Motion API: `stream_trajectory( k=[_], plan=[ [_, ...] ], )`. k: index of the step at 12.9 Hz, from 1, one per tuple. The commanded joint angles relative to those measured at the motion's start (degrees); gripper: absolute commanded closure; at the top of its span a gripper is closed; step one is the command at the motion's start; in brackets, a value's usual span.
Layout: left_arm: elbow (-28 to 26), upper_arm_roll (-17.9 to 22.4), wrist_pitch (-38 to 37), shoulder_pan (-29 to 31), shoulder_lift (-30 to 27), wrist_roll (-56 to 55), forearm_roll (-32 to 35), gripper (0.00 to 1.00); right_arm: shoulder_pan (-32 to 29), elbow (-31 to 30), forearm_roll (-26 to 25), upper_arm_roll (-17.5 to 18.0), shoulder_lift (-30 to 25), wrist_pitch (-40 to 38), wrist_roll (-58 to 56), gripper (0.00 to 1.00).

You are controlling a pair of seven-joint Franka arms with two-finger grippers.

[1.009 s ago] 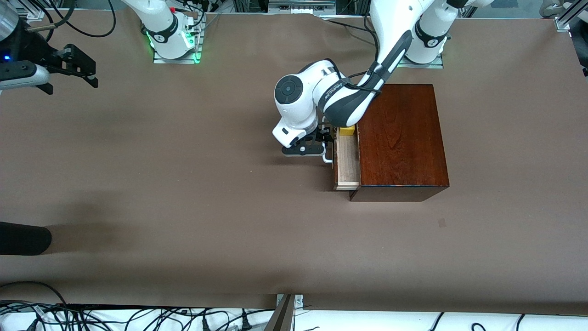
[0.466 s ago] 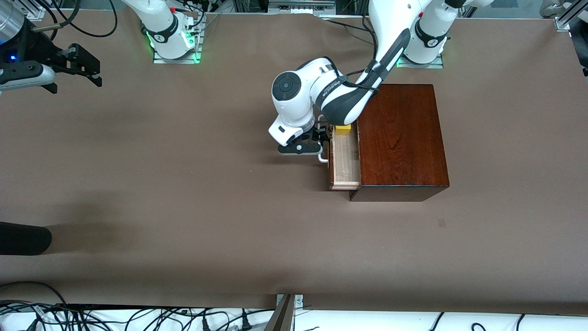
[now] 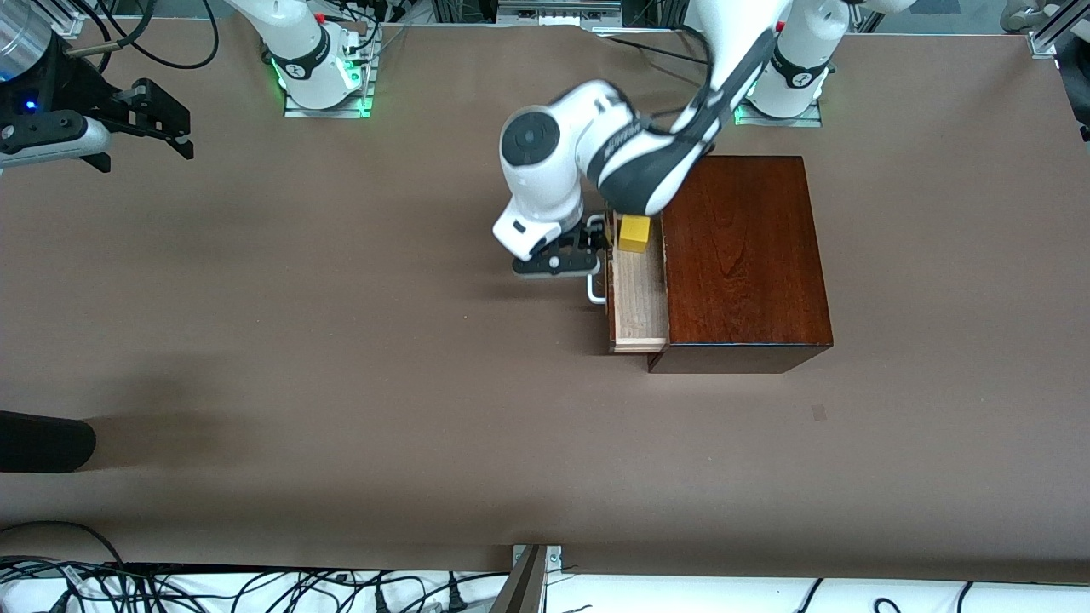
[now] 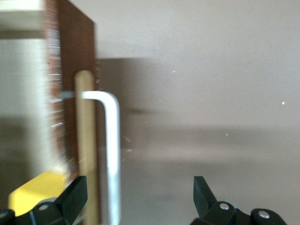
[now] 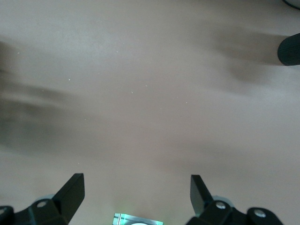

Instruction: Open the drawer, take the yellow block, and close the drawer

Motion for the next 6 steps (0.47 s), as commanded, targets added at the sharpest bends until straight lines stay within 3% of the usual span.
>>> stream_trajectory(
  k=[1,3,6],
  plan=[
    [-0.2,0.3,-4.8,0.1,-2.7,2.4,-0.8,0.00,-0.1,1.0,-1.4,1.9,-0.2,-1.2,0.2,0.00],
    [-0.2,0.7,-8.9,1.3,-4.6,6.4,-0.6,0.00,-0.1,1.1,-2.0,3.8,-0.2,-1.3,0.4,0.00],
    [-0.2,-0.1,-12.3,9.0,-9.3,14.4,-1.3,0.00,-0.1,1.1,-2.2,5.8,0.1,-1.3,0.1,0.00]
  ],
)
